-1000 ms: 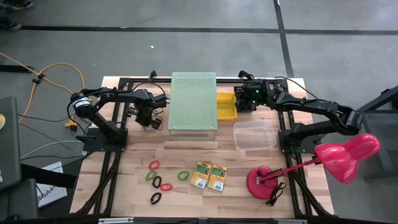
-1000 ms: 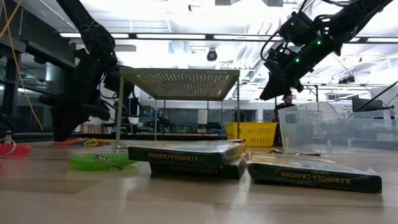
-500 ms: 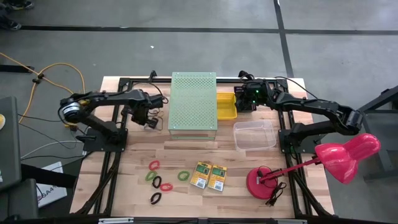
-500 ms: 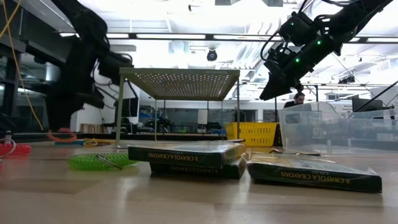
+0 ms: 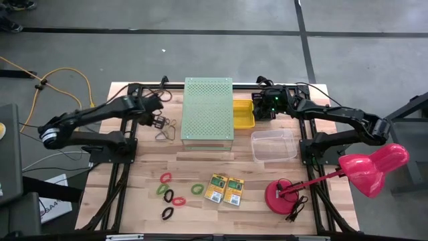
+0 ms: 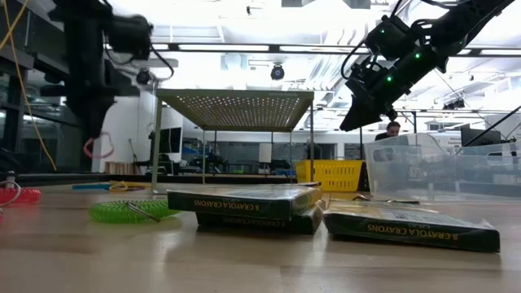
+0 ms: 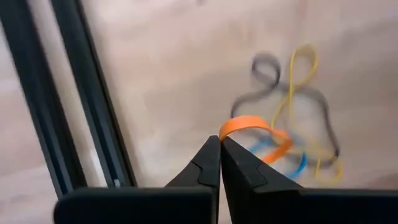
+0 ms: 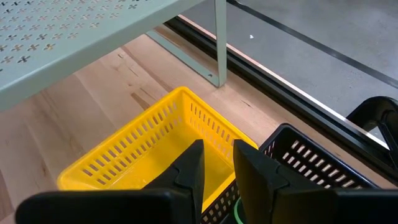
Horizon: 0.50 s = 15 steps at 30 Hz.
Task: Pick & Place Office Desk Supplies
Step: Put the orange rubber band into the black bin
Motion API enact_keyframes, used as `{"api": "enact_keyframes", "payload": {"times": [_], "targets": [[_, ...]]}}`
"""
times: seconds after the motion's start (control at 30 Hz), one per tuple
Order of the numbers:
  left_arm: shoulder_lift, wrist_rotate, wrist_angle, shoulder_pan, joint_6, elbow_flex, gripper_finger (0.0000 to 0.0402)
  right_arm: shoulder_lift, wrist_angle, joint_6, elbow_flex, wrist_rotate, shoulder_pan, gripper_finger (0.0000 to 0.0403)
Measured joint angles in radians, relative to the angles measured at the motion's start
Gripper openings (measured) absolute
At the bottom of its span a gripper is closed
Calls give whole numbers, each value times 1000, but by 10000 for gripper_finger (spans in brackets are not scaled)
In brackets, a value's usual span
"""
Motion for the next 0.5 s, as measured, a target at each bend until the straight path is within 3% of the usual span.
{"api": "enact_keyframes", "payload": {"times": [0.17,0.5], "targets": [[-100,-116,120,-36,54,0,1,0,0,0,0,0,0,74],[-150,-145,554,-145,375,1,1,0,0,0,0,0,0,74]]}}
